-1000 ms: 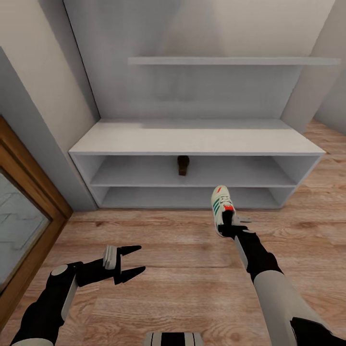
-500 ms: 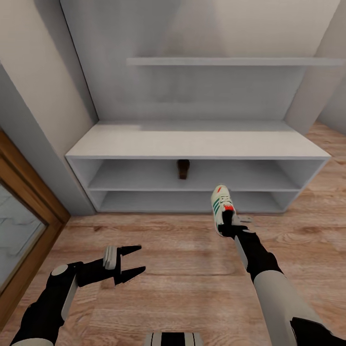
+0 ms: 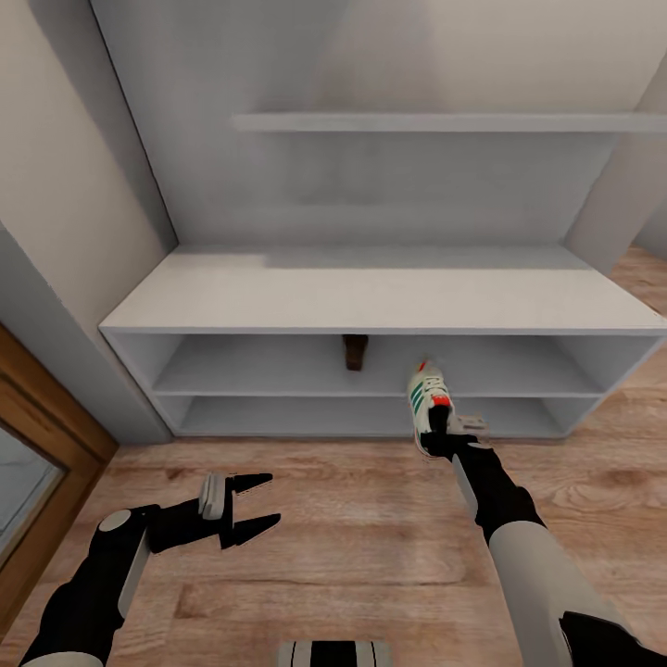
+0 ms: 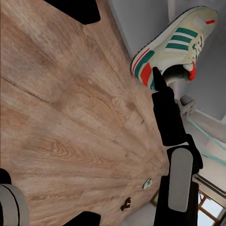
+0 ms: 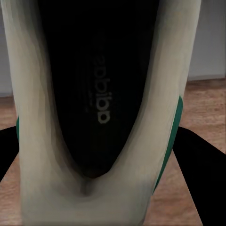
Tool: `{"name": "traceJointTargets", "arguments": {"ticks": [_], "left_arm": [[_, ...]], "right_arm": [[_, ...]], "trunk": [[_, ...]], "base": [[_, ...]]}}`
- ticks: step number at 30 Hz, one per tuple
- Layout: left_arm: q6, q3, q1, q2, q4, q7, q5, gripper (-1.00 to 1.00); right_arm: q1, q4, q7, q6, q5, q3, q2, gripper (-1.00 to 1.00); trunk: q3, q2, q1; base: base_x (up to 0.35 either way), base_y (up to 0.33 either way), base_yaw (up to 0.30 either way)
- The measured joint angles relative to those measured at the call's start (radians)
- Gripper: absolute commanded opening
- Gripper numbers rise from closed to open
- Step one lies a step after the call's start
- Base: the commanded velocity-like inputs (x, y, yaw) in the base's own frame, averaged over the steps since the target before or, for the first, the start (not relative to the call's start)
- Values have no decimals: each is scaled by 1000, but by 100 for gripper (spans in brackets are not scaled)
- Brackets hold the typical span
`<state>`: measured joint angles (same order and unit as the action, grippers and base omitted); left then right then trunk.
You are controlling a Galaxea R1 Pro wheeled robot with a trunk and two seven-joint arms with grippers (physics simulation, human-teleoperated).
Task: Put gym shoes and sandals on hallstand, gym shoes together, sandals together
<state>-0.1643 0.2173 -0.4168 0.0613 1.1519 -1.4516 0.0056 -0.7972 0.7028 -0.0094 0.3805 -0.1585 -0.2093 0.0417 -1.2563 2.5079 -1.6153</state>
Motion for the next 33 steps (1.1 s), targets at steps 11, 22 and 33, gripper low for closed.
{"name": "traceJointTargets", "arguments": {"ticks": [11, 22, 33], "left_arm": [[0, 0, 0, 0, 0, 0, 0, 100], [0, -1, 0, 0, 0, 0, -1, 100], [0, -1, 0, 0, 0, 0, -1, 100]], "right_arm": [[0, 0, 0, 1, 0, 0, 0, -100], [-1, 13, 2, 0, 16, 2, 1, -100], [-1, 56, 2, 0, 15, 1, 0, -100]], "trunk": [[0, 0, -1], [0, 0, 0], [0, 0, 0]], "base": [[226, 0, 0], [157, 0, 0], [206, 0, 0]]}}
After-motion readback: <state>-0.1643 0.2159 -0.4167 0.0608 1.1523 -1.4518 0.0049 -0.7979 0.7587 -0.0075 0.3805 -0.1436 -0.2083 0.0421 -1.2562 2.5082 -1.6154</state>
